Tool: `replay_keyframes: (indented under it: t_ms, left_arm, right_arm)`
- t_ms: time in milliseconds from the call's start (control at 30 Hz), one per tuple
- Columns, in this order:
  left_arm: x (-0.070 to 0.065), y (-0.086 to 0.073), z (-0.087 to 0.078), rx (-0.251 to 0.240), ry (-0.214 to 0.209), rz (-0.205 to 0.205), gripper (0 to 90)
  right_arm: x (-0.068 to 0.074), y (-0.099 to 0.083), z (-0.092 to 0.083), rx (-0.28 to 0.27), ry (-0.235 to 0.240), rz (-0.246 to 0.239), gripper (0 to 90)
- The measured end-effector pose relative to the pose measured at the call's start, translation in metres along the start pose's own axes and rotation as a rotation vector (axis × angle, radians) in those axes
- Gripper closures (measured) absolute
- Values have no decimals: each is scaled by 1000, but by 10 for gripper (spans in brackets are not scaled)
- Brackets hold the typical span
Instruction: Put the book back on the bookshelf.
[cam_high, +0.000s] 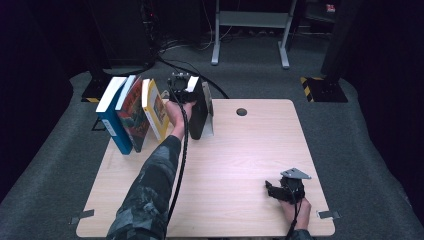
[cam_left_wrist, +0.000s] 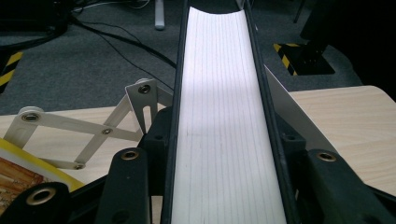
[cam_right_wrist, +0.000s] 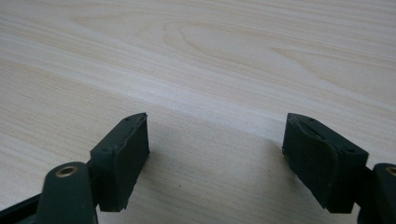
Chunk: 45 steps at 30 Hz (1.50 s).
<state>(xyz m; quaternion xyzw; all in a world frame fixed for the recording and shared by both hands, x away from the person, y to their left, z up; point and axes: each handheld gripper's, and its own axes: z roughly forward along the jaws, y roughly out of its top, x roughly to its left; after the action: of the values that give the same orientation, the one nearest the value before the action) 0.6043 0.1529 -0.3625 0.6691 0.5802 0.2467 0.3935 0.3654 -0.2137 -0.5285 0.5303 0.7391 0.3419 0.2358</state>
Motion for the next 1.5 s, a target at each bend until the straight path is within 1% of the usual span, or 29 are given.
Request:
replay_keyframes:
  t_ms: [67,100,167,200,233,300,433,467,500,533,567,633,700,767,800,867,900,933,967,1033,1067,1133,1233,1267,1367,1400,1433,1467,1500]
  left_arm:
    - [0,0,-1,-4,11,12,518]
    - [-1,0,-2,-4,23,21,501]
    - [0,0,-4,8,28,30,445]
    - [2,0,-5,21,20,35,415]
    - [3,-1,-6,25,8,22,387]
    - [6,-3,-9,36,-4,24,345]
    - [9,-7,-17,29,-22,28,247]
    - [10,-8,-20,23,-36,23,223]
    - [11,-9,-24,21,-45,26,214]
    - [11,-11,-27,16,-48,32,196]
    - [11,-13,-30,20,-63,49,180]
    - [11,-17,-37,16,-80,60,166]
    - [10,-21,-45,16,-92,87,158]
    - [10,-25,-53,15,-124,104,151]
    - [10,-27,-57,16,-132,121,147]
    - [9,-31,-64,12,-154,139,136]
    - [8,-34,-68,2,-161,146,130]
    - [9,-37,-73,-3,-172,153,122]
    - [9,-39,-77,-7,-183,163,115]
    - [8,-46,-85,2,-200,185,99]
    - [8,-50,-89,-4,-209,190,90]
    - [7,-60,-97,2,-225,212,82]
    - [9,-75,-109,5,-238,239,66]
    - [10,-81,-112,-2,-241,240,60]
    - [16,-100,-120,9,-248,255,53]
    - [19,-106,-122,17,-253,254,53]
    - [21,-113,-124,19,-254,244,50]
    - [24,-120,-125,32,-257,255,48]
    - [26,-127,-126,37,-249,261,47]
  right_arm:
    - [0,0,0,1,0,1,222]
    - [0,0,0,0,-1,1,222]
    - [0,0,0,1,-2,3,222]
    - [0,0,0,2,-3,3,221]
    - [0,0,0,1,-2,0,221]
    - [0,0,0,0,-2,-1,221]
    - [0,0,0,2,-1,-2,220]
    - [0,0,0,1,-1,-6,221]
    - [0,0,0,3,-2,1,221]
    - [0,0,0,3,-2,1,221]
    - [0,0,0,3,-2,0,220]
    - [0,0,0,0,0,-3,217]
    - [-1,0,0,-3,1,1,210]
    - [-2,0,0,0,4,3,201]
    - [-2,0,0,1,3,8,194]
    - [-1,0,0,7,-2,15,171]
    - [-1,0,1,3,-5,16,158]
    - [-2,0,1,8,-3,9,154]
    - [-2,0,1,9,-3,9,149]
    - [-2,0,1,11,-8,12,146]
    - [-2,0,1,11,-6,13,145]
    - [-2,0,1,10,-5,10,143]
    - [-2,0,1,11,-4,10,142]
    - [-2,0,1,12,-5,11,142]
    - [-1,0,1,16,-9,9,142]
    - [-1,0,1,17,-10,9,142]
    - [-1,1,1,18,-10,10,141]
    - [-1,0,1,17,-10,10,141]
    - [-1,1,1,18,-9,10,140]
